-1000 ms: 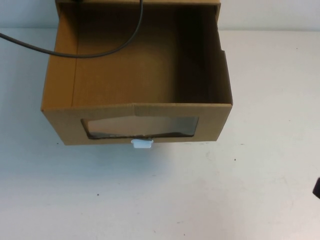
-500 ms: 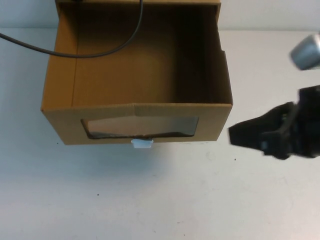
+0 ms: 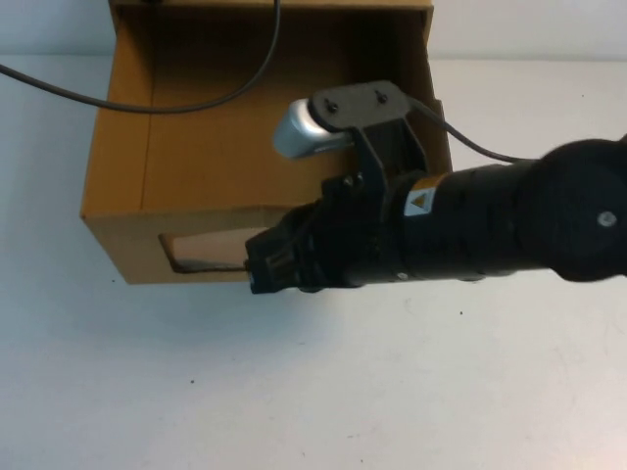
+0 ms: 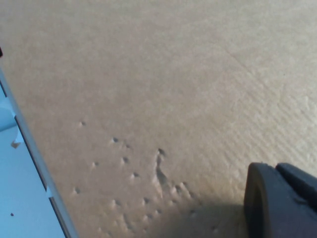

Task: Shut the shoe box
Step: Close the shoe box with your right arm

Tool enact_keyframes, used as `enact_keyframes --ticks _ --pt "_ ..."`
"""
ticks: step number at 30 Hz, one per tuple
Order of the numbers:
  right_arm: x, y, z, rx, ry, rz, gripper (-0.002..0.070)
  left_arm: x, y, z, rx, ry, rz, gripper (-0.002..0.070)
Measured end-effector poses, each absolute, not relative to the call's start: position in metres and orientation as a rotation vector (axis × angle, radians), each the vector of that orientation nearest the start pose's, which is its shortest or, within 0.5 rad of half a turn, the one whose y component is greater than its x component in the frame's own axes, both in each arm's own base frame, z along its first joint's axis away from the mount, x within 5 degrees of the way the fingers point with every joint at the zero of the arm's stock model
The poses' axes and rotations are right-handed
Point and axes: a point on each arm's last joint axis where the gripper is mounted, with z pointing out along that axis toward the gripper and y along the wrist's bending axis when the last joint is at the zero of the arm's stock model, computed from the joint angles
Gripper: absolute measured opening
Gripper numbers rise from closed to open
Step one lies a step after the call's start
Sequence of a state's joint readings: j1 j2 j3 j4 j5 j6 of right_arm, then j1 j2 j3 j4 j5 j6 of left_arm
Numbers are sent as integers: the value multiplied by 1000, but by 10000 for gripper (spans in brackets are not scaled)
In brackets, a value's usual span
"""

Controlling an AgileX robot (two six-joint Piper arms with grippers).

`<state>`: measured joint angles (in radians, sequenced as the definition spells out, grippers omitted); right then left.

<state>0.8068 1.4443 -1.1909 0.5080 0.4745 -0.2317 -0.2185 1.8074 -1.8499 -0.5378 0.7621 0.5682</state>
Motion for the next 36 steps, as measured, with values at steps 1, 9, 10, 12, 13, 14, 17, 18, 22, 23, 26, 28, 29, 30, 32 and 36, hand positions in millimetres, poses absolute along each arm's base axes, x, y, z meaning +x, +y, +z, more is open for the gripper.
enact_keyframes --ticks 1,9,10,12,13,14,17,18,22,23,26,28,29,30,32,36 --pt "217 255 339 -774 2125 818 -11 405 -123 398 607 2027 -418 -2" --pt "250 276 343 -743 2109 809 -11 405 -123 398 608 2027 -416 -2" --pt "255 275 343 -732 2108 805 -11 405 -123 398 608 2027 -416 -2" --pt "263 275 343 -714 2109 797 -11 405 -123 398 608 2027 -416 -2" --pt "267 274 344 -707 2109 795 -11 405 -123 398 608 2027 -416 -2" --pt "270 274 346 -702 2105 794 -11 405 -123 398 608 2027 -416 -2" --pt "279 272 350 -679 2087 784 -11 405 -123 398 608 2027 -416 -2" --pt "283 271 351 -668 2079 780 -11 405 -123 398 608 2027 -416 -2" --pt "301 263 356 -615 2058 756 -11 405 -123 398 608 2028 -416 -2" --pt "304 261 358 -604 2053 752 -11 405 -123 397 609 2029 -417 -2" --pt "318 256 361 -568 2045 743 -11 405 -123 397 609 2029 -417 -2" --pt "324 256 362 -558 2057 752 -11 404 -123 397 610 2031 -417 -2" --pt "327 256 363 -555 2057 758 -11 404 -123 397 610 2031 -417 -2" --pt "329 258 363 -556 2060 763 -11 404 -123 397 610 2031 -417 -2" --pt "335 261 361 -557 2066 767 -11 404 -123 397 610 2031 -417 -2" --pt "346 266 360 -562 2073 768 -11 404 -123 397 611 2031 -417 -2"
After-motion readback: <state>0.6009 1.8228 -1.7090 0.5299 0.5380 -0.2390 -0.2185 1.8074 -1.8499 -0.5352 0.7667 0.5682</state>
